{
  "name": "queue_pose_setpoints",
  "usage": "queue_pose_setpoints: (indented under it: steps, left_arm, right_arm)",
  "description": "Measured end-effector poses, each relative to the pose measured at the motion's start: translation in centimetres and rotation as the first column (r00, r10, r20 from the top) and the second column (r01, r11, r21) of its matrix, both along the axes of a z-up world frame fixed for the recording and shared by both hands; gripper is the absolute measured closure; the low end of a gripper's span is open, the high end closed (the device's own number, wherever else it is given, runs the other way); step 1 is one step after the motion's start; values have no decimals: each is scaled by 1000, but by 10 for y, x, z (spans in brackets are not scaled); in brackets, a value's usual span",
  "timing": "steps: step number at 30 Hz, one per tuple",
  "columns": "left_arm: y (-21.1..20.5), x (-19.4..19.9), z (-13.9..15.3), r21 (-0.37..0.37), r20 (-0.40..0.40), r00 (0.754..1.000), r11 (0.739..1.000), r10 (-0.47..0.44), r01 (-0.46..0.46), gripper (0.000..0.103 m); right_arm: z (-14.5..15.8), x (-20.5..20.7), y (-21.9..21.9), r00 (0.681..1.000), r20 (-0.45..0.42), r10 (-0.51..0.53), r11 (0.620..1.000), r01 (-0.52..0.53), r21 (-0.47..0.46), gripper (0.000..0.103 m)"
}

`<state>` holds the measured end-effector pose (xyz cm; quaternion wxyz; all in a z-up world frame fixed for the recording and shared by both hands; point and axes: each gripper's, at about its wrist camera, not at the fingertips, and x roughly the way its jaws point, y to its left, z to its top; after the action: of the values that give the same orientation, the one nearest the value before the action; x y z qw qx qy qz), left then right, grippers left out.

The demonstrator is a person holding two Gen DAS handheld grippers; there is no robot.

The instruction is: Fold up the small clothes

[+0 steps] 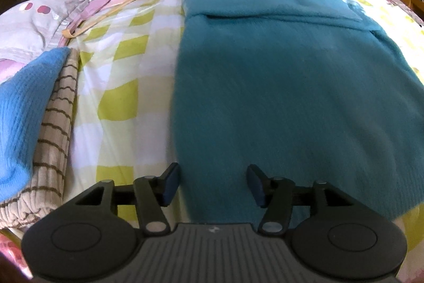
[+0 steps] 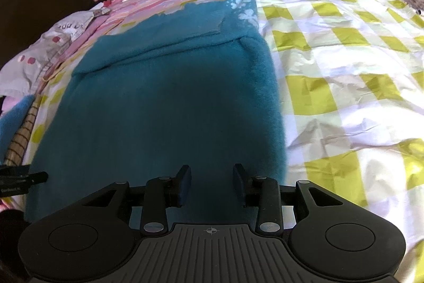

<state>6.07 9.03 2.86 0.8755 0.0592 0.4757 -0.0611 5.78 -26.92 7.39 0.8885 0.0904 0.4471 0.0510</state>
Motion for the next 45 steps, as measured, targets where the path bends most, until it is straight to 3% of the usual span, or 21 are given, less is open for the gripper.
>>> queue_pose_setpoints:
  steps: [10,22,28,33,40,42,45]
  left_arm:
    - [4,-9,-1,-51,-76,997,999,1,-5,42]
    - [9,-17,2,-36,-69,997,998,46,-48,42]
    - [11,-18,2,-15,-68,996,998,63,-65,40]
    - [21,-22,3,-23,-69,992,994,103,-105,40]
    - [28,-8,-5,-62,-140,986,993,94,-104,40]
    - [30,-7,-5,-79,-148,984,991,94,-106,42]
    - [29,-9,-3,-104,-141,988,991,71,-86,57]
  right_arm:
    - [6,-24,-7,1000,0,10,999,-10,-44,62]
    - [6,-44,-21,999,-23,-38,995,36,-96,55]
    - [-8,-48,-26,994,-89,-58,998,56,-35,55]
    - [-9,-49,-20,995,-91,-41,999,39,-21,53]
    - [-10,-49,-16,995,-92,-25,999,27,22,53]
    - [-11,-48,-16,995,-90,-32,999,35,35,53]
    - [-11,-48,-14,996,-85,-33,998,37,52,53]
